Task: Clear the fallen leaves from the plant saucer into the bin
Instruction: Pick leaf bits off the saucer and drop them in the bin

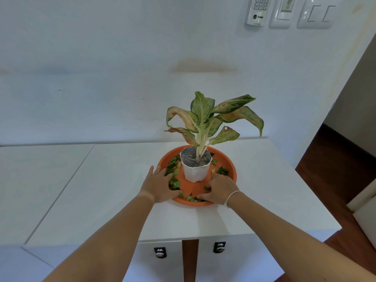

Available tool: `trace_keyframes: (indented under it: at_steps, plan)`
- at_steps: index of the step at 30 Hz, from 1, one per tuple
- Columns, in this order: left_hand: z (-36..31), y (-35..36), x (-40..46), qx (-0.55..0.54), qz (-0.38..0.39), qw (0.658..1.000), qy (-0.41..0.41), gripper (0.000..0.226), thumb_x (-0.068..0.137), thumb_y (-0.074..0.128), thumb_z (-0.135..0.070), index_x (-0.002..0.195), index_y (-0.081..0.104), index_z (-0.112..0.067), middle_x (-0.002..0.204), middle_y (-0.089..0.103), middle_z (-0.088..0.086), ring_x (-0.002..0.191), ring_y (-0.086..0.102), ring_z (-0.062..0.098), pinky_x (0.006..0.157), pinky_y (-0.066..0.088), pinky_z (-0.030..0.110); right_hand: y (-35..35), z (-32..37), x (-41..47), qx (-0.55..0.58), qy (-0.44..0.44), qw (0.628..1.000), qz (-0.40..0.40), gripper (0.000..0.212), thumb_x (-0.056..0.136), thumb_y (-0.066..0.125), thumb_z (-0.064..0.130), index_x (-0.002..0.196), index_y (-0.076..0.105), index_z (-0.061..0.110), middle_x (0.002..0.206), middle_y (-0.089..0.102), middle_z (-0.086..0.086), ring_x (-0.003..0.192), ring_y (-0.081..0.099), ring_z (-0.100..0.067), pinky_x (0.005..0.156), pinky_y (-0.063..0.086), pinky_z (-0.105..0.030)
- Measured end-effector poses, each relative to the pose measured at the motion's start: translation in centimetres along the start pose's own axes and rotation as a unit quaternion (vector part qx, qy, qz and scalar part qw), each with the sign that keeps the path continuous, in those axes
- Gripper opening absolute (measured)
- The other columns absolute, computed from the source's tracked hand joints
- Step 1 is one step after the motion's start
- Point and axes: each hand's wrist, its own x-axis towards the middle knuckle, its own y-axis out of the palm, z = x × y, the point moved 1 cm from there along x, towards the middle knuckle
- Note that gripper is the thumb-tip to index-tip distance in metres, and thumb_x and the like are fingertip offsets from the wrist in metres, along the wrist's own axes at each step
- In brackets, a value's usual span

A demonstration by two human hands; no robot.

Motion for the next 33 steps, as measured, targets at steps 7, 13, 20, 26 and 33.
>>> trace_keyframes:
  at_steps: [7, 13, 20, 26, 33]
  plan:
    - [-1.3, 0.1, 0.6, -0.022, 0.045, 0.999, -0.013, 0.094, 0.077, 0.042, -0.076, 0.153, 0.016, -0.027, 0.160, 0.020, 0.007, 0.149, 0.013, 0.029, 0.122, 0.004, 0.041, -0.1, -0.4, -0.2, -0.005, 0.069, 0.997, 0.022, 0.098, 0.067, 0.053, 0.077, 0.143, 0.036, 0.019, 0.145, 0.043, -0.005, 0.133, 0.039, -0.028, 0.116, 0.024, -0.045]
    - [-2.0, 0.5, 1.7, -0.053, 0.059, 0.997, -0.008, 0.089, 0.075, 0.048, -0.073, 0.149, 0.026, -0.028, 0.143, 0.047, 0.006, 0.135, 0.039, 0.027, 0.119, 0.017, 0.041, -0.4, -0.4, 0.6, -0.008, 0.085, 0.994, 0.071, 0.110, 0.067, 0.060, 0.073, 0.151, 0.018, 0.018, 0.157, 0.021, -0.010, 0.144, 0.019, -0.035, 0.120, 0.014, -0.047]
    - [-2.1, 1.1, 1.7, -0.138, 0.001, 0.990, -0.011, 0.056, 0.079, 0.060, -0.054, 0.125, 0.057, -0.023, 0.120, 0.063, 0.002, 0.117, 0.054, 0.023, 0.115, 0.025, 0.039, -0.3, -0.2, 0.7, 0.058, 0.090, 0.992, 0.062, 0.089, 0.069, 0.067, 0.064, 0.139, 0.039, 0.016, 0.140, 0.046, -0.008, 0.126, 0.048, -0.026, 0.110, 0.035, -0.038]
    - [-2.3, 1.6, 1.5, -0.220, -0.017, 0.975, -0.023, 0.017, 0.085, 0.061, -0.024, 0.098, 0.068, -0.015, 0.104, 0.068, 0.005, 0.092, 0.065, 0.021, 0.088, 0.055, 0.033, 0.1, 0.5, 0.5, 0.110, 0.077, 0.990, 0.035, 0.064, 0.074, 0.075, 0.039, 0.127, 0.052, 0.010, 0.127, 0.055, -0.010, 0.112, 0.057, -0.026, 0.088, 0.050, -0.031]
    - [-3.5, 2.1, 1.4, -0.253, -0.024, 0.967, -0.015, 0.024, 0.088, 0.048, -0.002, 0.080, 0.070, -0.008, 0.084, 0.071, 0.008, 0.077, 0.067, 0.023, 0.070, 0.054, 0.029, 0.9, 1.5, -0.1, 0.151, 0.041, 0.988, -0.007, 0.030, 0.091, 0.053, 0.007, 0.121, 0.059, 0.008, 0.122, 0.059, -0.012, 0.108, 0.059, -0.028, 0.092, 0.052, -0.034]
